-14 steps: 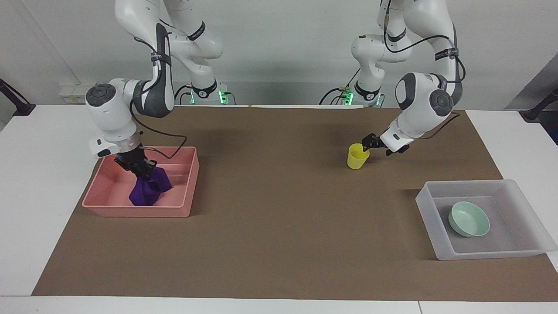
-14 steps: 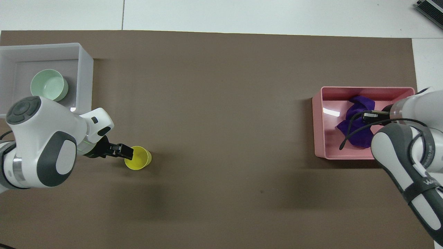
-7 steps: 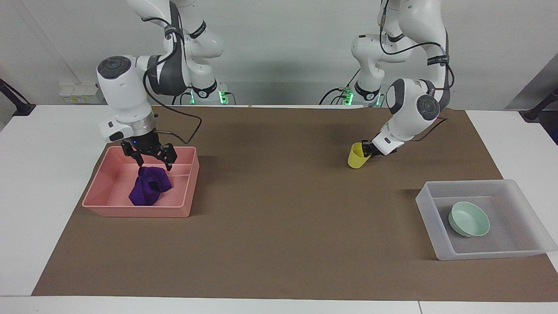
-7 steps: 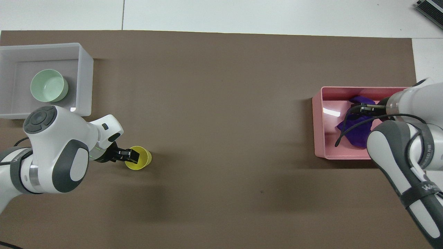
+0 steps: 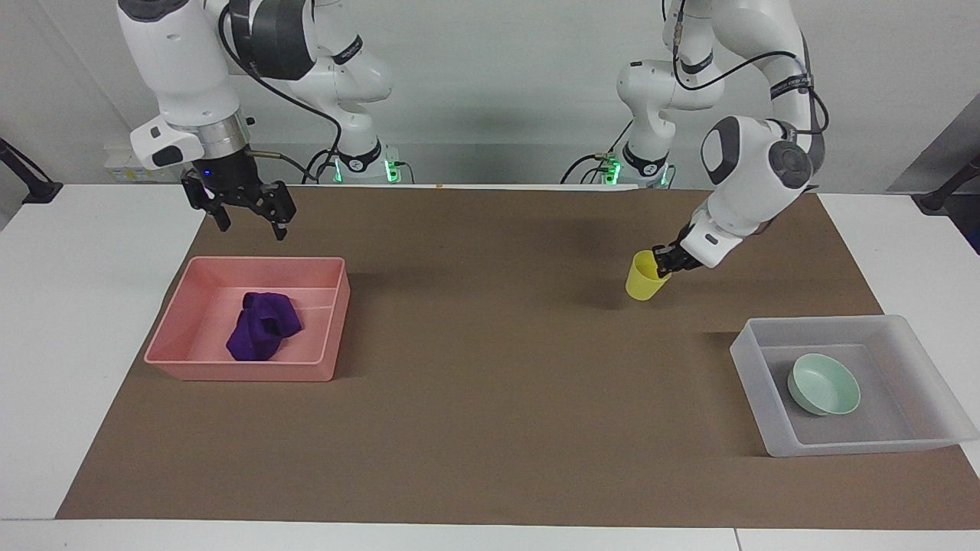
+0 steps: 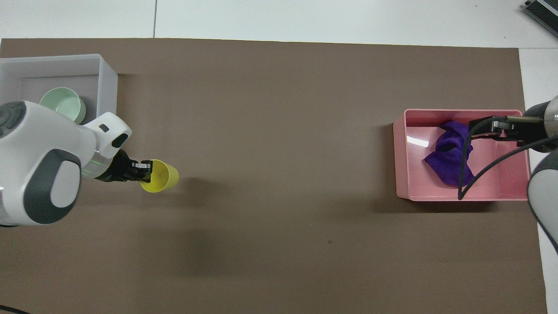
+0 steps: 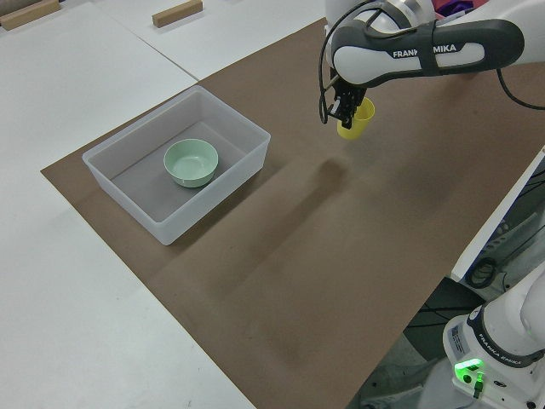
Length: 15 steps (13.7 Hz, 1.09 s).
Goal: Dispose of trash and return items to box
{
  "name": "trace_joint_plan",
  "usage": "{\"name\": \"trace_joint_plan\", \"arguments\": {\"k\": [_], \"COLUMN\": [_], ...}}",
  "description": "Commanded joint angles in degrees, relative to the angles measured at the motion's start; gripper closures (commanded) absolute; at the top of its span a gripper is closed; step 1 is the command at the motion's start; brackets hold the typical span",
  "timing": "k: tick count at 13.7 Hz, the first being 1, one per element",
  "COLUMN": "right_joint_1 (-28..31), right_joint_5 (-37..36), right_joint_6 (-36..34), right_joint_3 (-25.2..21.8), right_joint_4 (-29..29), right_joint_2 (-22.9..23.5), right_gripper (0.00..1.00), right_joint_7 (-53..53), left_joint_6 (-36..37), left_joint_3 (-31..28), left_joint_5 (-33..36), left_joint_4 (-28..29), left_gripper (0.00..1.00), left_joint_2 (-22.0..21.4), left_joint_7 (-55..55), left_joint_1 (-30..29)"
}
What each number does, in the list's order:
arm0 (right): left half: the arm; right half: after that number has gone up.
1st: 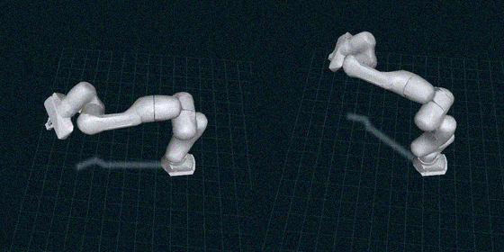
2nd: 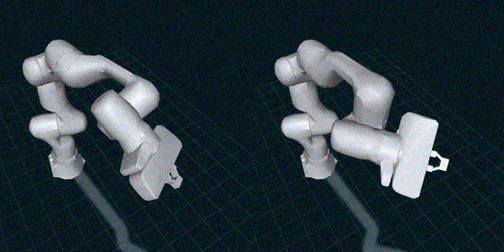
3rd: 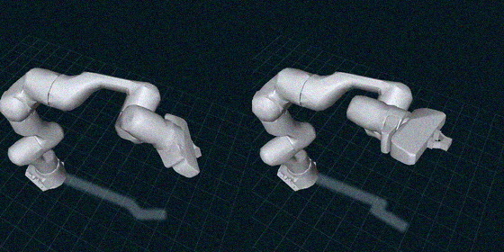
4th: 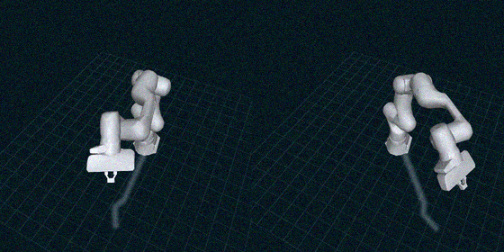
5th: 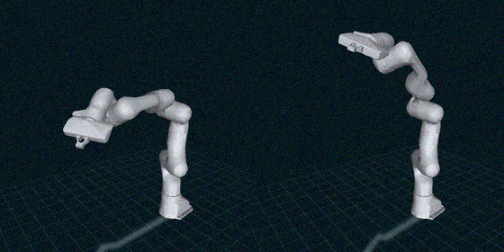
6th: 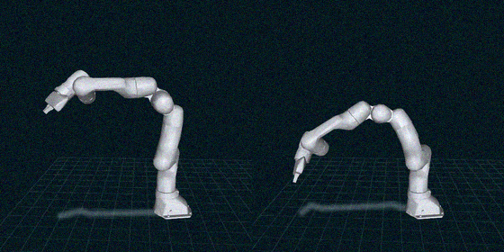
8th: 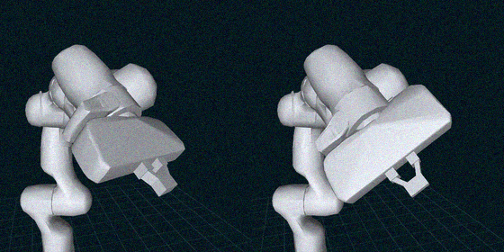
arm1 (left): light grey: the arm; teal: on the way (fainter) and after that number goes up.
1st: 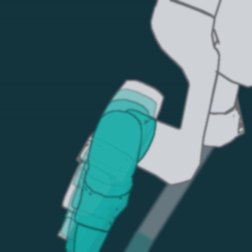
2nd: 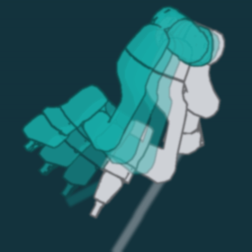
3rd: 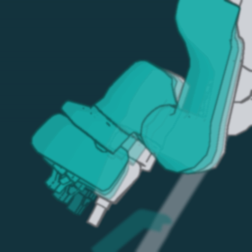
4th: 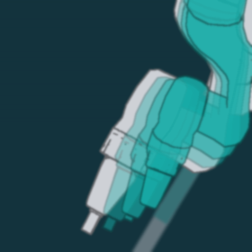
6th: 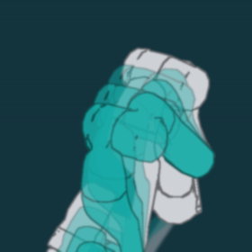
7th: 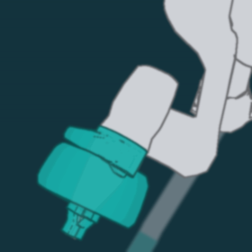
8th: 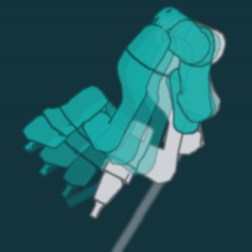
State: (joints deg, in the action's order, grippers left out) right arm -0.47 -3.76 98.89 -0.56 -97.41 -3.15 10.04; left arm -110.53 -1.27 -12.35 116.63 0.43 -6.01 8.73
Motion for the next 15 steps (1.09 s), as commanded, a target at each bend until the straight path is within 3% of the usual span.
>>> {"name": "trace_joint_plan", "arguments": {"k": [1,4,9,15], "right_joint_1": [0.82,1.00,1.00,1.26], "right_joint_5": [0.42,0.42,0.42,3.50], "right_joint_6": [-6.67,-13.01,-11.62,-12.67], "right_joint_3": [0.30,0.12,0.12,0.03], "right_joint_4": [6.07,9.42,6.45,4.25], "right_joint_2": [0.68,0.51,-1.25,-2.22], "right_gripper": [0.00,0.00,0.00,0.00], "right_joint_7": [0.15,-1.85,-4.68,-7.93], "left_joint_6": [9.51,12.18,9.12,-1.87], "left_joint_3": [-0.05,-0.05,-0.05,-0.05], "left_joint_5": [0.57,4.78,7.08,7.08], "left_joint_4": [-11.38,-22.12,-35.66,-36.03], "left_gripper": [1.00,1.00,1.00,1.00], "left_joint_2": [0.53,6.23,18.35,27.95], "left_joint_7": [-1.37,-0.76,4.59,4.95], "left_joint_1": [-5.81,-12.67,-21.12,-21.91]}}
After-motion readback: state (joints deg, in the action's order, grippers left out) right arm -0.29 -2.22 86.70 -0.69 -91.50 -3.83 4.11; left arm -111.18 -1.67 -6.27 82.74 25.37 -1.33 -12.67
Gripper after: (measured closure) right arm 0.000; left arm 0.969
